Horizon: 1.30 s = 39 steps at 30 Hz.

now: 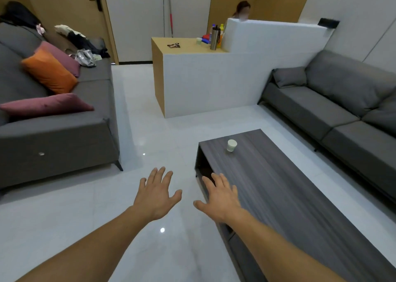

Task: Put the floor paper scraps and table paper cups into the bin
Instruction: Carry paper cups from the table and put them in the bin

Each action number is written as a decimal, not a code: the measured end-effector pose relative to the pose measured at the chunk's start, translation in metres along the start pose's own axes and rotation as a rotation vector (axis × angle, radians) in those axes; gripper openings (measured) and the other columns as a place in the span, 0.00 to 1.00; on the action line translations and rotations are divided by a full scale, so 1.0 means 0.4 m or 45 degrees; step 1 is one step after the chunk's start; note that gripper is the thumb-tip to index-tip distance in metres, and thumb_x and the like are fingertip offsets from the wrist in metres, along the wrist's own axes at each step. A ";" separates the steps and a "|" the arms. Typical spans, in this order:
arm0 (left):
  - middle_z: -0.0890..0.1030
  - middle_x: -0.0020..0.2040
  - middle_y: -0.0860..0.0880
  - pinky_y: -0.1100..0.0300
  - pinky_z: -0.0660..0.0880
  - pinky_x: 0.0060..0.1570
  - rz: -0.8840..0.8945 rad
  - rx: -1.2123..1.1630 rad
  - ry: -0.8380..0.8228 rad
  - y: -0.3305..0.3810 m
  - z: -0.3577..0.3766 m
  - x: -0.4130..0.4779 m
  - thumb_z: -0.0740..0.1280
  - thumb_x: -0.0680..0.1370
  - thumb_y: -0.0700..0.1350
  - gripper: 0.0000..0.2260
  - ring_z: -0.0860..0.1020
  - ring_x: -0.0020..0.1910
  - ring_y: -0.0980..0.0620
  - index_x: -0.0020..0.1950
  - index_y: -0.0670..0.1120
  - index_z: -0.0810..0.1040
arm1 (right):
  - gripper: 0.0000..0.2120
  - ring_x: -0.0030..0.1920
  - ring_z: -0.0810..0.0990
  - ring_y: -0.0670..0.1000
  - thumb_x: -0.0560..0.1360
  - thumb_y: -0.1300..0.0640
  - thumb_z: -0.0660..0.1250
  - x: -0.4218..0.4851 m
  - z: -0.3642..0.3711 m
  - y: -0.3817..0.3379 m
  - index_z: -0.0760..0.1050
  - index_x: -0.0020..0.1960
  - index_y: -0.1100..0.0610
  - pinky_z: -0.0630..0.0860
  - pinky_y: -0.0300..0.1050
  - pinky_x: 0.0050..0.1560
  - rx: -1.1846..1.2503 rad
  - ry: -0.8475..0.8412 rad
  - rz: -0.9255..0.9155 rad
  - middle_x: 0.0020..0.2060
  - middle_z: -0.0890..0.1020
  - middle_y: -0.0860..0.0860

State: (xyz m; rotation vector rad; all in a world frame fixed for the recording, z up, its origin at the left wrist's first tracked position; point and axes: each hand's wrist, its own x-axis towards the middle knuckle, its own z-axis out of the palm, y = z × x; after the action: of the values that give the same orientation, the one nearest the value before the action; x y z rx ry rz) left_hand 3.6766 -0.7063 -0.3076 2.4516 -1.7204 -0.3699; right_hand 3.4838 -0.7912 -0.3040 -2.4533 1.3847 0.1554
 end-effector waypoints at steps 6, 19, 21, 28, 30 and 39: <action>0.47 0.79 0.50 0.45 0.47 0.74 0.063 0.008 -0.035 0.007 -0.042 0.258 0.49 0.78 0.66 0.33 0.44 0.78 0.48 0.78 0.52 0.49 | 0.42 0.78 0.38 0.54 0.74 0.32 0.58 0.213 -0.029 0.066 0.45 0.80 0.46 0.44 0.65 0.74 0.016 -0.103 0.103 0.79 0.45 0.50; 0.47 0.79 0.49 0.46 0.48 0.74 0.072 0.076 -0.042 0.079 -0.108 0.855 0.50 0.78 0.65 0.33 0.44 0.77 0.48 0.78 0.51 0.49 | 0.40 0.78 0.40 0.54 0.74 0.34 0.60 0.815 -0.177 0.254 0.48 0.79 0.47 0.49 0.65 0.74 0.060 -0.112 0.114 0.79 0.47 0.50; 0.48 0.79 0.49 0.46 0.49 0.74 0.104 0.060 -0.063 0.100 -0.108 0.934 0.50 0.78 0.65 0.33 0.44 0.77 0.48 0.78 0.51 0.49 | 0.40 0.78 0.40 0.54 0.74 0.34 0.60 0.881 -0.194 0.276 0.48 0.79 0.46 0.49 0.65 0.74 0.061 -0.120 0.129 0.79 0.47 0.50; 0.48 0.79 0.49 0.45 0.50 0.74 0.267 0.005 -0.160 0.121 -0.061 1.248 0.51 0.77 0.65 0.33 0.44 0.77 0.48 0.78 0.51 0.49 | 0.39 0.79 0.42 0.54 0.75 0.37 0.62 1.109 -0.219 0.348 0.48 0.79 0.47 0.53 0.62 0.74 0.100 -0.174 0.327 0.79 0.48 0.50; 0.48 0.79 0.49 0.45 0.50 0.74 0.336 0.022 -0.220 0.119 -0.043 1.328 0.51 0.77 0.65 0.33 0.44 0.77 0.48 0.78 0.51 0.48 | 0.39 0.79 0.42 0.54 0.76 0.36 0.61 1.157 -0.215 0.370 0.47 0.79 0.46 0.54 0.62 0.74 0.123 -0.204 0.420 0.79 0.48 0.50; 0.49 0.79 0.49 0.47 0.49 0.74 0.388 -0.007 -0.447 0.136 0.071 1.566 0.51 0.77 0.65 0.34 0.46 0.77 0.48 0.78 0.51 0.48 | 0.40 0.78 0.46 0.56 0.75 0.37 0.63 1.353 -0.130 0.549 0.48 0.79 0.48 0.58 0.61 0.73 0.201 -0.302 0.634 0.79 0.49 0.51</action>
State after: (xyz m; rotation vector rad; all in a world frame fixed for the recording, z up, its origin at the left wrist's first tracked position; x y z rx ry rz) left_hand 3.8215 -1.3113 -0.4021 2.1660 -2.1822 -0.8017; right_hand 3.5782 -1.3543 -0.4377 -1.8540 1.7884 0.4169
